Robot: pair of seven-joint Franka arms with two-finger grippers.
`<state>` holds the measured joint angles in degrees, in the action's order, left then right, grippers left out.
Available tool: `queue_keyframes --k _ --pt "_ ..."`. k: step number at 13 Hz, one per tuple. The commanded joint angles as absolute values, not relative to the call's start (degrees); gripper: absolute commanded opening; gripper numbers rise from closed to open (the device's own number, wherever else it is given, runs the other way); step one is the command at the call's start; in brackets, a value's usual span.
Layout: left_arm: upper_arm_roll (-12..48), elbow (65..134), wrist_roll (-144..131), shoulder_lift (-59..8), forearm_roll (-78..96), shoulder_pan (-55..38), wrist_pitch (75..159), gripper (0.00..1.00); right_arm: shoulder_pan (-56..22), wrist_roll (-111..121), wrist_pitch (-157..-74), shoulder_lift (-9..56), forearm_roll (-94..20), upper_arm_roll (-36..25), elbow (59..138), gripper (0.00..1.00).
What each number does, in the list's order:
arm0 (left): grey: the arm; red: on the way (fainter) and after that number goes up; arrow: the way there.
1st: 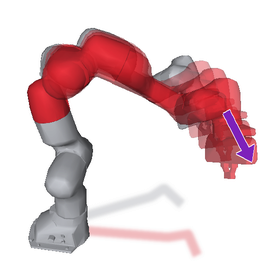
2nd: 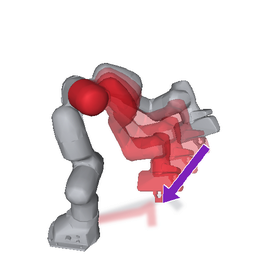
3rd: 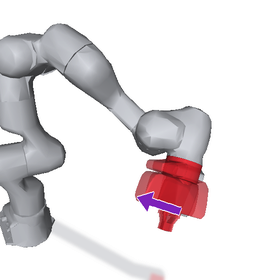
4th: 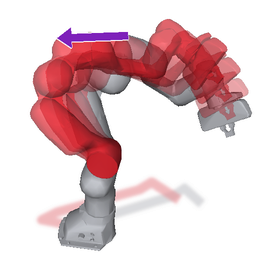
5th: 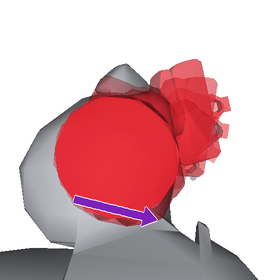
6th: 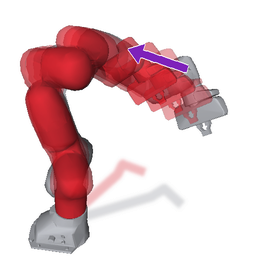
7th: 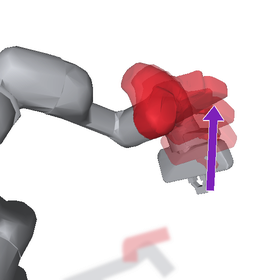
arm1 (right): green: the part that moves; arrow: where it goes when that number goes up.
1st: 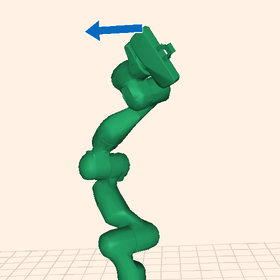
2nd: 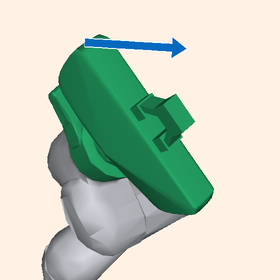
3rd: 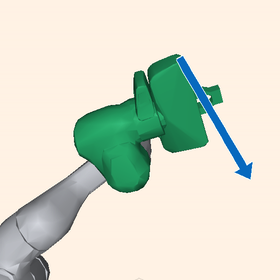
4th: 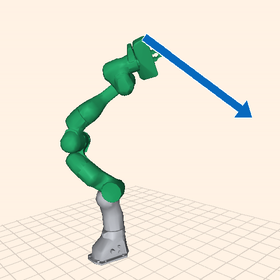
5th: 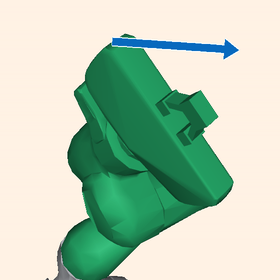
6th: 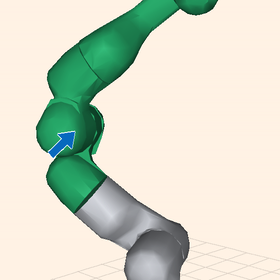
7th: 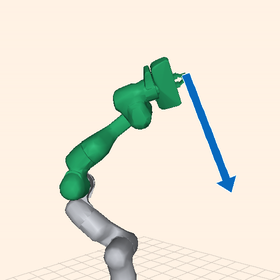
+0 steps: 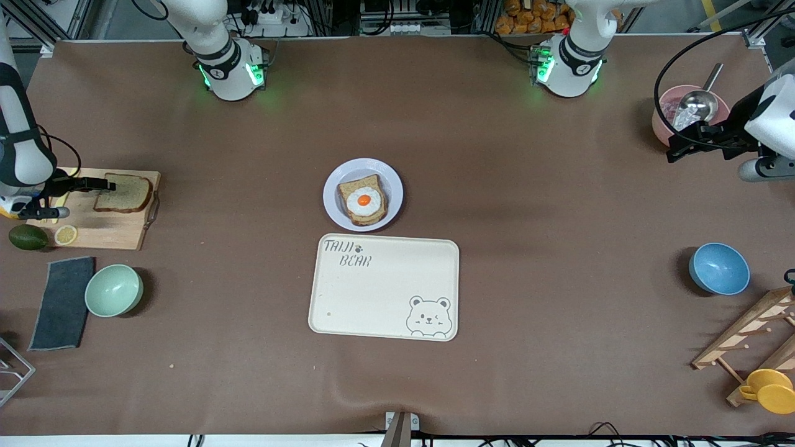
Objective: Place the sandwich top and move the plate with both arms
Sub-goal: 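Lower the right gripper and grasp the bread slice by its edge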
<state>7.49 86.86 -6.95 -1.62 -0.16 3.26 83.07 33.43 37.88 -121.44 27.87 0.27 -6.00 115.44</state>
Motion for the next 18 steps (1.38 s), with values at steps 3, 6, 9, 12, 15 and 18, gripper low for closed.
queue_keyframes --k 3,6,9,12,15,18 --pt "7.7 87.0 -6.1 -1.0 0.7 3.6 83.2 1.00 35.1 39.4 -121.3 28.1 -2.1 -4.9 115.0 0.00" --pt "7.6 87.0 -6.1 -0.9 0.7 3.9 83.2 1.00 35.1 41.0 -120.9 28.1 -2.8 -4.9 114.9 0.00" --pt "7.6 86.9 -6.1 -0.8 0.7 3.8 83.2 1.00 35.2 41.7 -120.9 28.1 -2.8 -4.9 114.7 0.00" --pt "7.6 86.7 -6.1 -0.7 0.7 3.9 83.2 1.00 34.9 42.4 -120.7 28.0 -2.8 -4.9 113.8 0.00" --pt "7.2 86.6 -6.1 -0.9 0.7 4.0 83.4 1.00 34.6 42.5 -116.7 27.7 -2.8 -4.9 111.4 0.00" --pt "7.1 86.7 -6.0 -0.9 0.6 4.0 83.5 1.00 34.2 42.5 -114.1 26.9 -2.8 -4.7 109.5 0.00"
